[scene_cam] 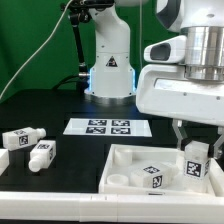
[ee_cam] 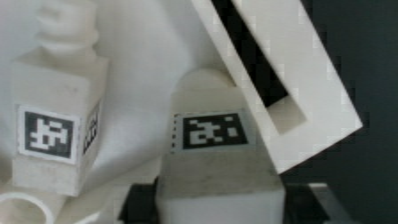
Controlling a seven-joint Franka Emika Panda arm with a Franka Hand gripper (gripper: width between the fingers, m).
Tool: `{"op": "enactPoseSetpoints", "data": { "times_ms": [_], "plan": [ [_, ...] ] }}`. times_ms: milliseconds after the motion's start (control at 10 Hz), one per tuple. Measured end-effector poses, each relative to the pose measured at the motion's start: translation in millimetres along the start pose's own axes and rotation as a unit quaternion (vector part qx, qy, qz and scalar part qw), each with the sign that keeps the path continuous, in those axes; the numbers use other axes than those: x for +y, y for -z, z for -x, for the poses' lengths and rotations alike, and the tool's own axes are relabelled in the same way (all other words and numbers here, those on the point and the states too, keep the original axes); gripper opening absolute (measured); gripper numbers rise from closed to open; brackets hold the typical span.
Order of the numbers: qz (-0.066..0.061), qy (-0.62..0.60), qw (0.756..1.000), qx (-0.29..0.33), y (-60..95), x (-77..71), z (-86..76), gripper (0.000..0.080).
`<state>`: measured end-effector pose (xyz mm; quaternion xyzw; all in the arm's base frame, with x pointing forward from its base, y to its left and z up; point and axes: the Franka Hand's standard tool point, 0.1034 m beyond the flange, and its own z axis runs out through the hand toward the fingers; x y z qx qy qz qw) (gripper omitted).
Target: Assemble one leg
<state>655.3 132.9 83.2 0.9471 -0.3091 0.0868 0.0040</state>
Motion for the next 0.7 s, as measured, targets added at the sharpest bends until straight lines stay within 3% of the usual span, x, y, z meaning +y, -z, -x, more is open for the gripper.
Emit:
{"op": "enactPoseSetpoints", "data": {
  "times_ms": [100, 200, 300, 400, 500, 600, 700],
  "plan": [
    [0.008, -0.024, 1.000, 0.004, 0.1, 3.5, -1.9, 0.0288],
    [0.011, -0.028, 1.000, 0.007, 0.2, 4.7, -2.3, 0.0357],
    [0.008, -0.026, 1.000, 0.008, 3.5, 2.2, -2.4, 0.0357],
    [0.003, -0.022, 1.000, 0.010, 10.9, 0.0, -5.3, 0.0564],
    [-0.001, -0.019, 1.000, 0.009, 23.9, -2.2, -8.1, 0.0564],
    [-0.007, -0.021, 1.000, 0.008, 39.5, -4.1, -9.9, 0.0632],
    [-0.009, -0.022, 1.000, 0.008, 44.8, -4.9, -10.4, 0.0632]
  ]
}}
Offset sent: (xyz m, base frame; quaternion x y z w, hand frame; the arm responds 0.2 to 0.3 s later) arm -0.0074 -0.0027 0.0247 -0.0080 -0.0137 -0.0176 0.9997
